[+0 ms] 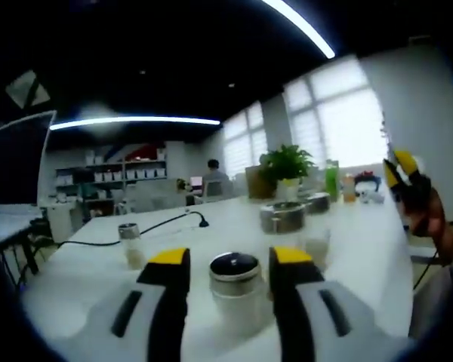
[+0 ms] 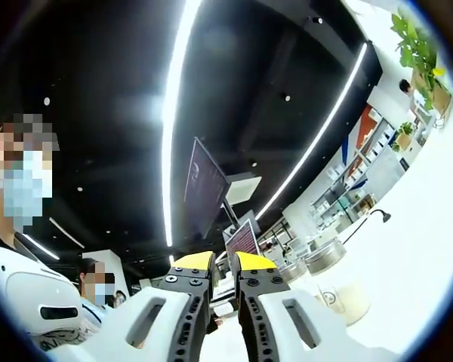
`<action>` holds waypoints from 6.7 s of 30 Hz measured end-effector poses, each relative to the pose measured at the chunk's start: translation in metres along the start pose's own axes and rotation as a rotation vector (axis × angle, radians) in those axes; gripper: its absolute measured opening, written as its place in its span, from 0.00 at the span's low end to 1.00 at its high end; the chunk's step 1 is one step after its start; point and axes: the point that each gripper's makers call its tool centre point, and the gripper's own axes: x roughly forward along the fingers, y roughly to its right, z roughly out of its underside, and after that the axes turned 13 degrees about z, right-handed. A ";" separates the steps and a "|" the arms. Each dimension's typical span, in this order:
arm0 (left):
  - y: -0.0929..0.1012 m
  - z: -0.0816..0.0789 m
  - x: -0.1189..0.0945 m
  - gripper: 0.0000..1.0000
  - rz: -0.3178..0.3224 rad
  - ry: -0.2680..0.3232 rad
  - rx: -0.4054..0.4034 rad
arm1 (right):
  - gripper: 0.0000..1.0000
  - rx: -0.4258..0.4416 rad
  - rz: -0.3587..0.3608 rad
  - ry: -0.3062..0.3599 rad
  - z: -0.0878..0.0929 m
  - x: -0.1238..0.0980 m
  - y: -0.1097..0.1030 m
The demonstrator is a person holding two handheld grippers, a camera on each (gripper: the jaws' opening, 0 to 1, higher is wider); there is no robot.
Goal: Rotate the seasoning bottle until the label or dispensing opening points toward the visible target arrow and the bottle remains upright within the marked orientation range
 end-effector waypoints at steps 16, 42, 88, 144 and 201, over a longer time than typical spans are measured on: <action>0.005 0.009 0.010 0.31 0.045 -0.007 -0.062 | 0.08 0.008 0.007 0.001 0.000 0.000 0.002; 0.018 0.005 0.008 0.30 0.201 -0.006 -0.045 | 0.05 -0.063 -0.043 -0.039 0.012 0.001 -0.025; 0.014 0.006 0.009 0.30 0.736 -0.026 -0.033 | 0.04 -0.146 0.098 0.065 -0.007 -0.037 -0.034; -0.012 -0.015 -0.008 0.49 0.294 -0.112 -0.078 | 0.31 -0.340 0.327 0.201 -0.028 -0.050 0.001; 0.007 0.015 0.019 0.34 0.423 -0.182 -0.018 | 0.09 -0.205 0.162 0.145 -0.040 -0.036 -0.001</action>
